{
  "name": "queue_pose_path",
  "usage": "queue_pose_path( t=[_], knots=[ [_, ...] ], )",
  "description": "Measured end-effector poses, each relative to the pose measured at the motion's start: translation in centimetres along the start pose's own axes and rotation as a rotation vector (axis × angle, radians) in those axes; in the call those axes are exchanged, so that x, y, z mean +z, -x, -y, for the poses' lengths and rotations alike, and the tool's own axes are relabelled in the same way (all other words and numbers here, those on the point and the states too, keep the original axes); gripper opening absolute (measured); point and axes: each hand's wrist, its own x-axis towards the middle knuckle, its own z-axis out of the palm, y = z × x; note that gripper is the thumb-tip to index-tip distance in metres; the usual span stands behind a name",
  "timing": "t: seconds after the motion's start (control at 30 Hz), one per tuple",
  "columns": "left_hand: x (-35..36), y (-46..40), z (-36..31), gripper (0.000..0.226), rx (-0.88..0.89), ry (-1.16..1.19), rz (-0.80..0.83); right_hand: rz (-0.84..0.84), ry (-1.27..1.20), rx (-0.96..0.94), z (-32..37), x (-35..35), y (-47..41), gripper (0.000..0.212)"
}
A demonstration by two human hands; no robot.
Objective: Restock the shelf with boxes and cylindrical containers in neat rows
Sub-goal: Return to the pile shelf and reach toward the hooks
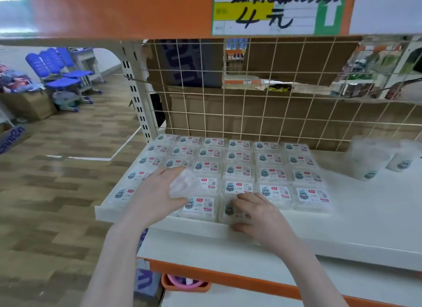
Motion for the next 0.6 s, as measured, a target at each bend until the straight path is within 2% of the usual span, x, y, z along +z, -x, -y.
queue_pose_path(
  t=[0.13,0.4,0.47,0.6],
  knots=[
    [0.2,-0.1,-0.3,0.071,0.0,0.031,0.024,-0.002,-0.053,0.021,-0.2,0.6,0.6,0.04],
    [0.4,-0.3,-1.0,0.055,-0.007,0.087,0.045,-0.234,-0.018,0.015,-1.4,0.0,1.5,0.027],
    [0.5,-0.5,-1.4,0.05,-0.008,0.103,0.043,-0.318,0.006,0.023,-2.4,-0.6,1.8,0.015],
    [0.8,-0.8,-2.4,0.039,-0.016,0.112,0.066,-0.42,0.076,0.089,-4.2,-1.8,2.4,0.031]
  ],
)
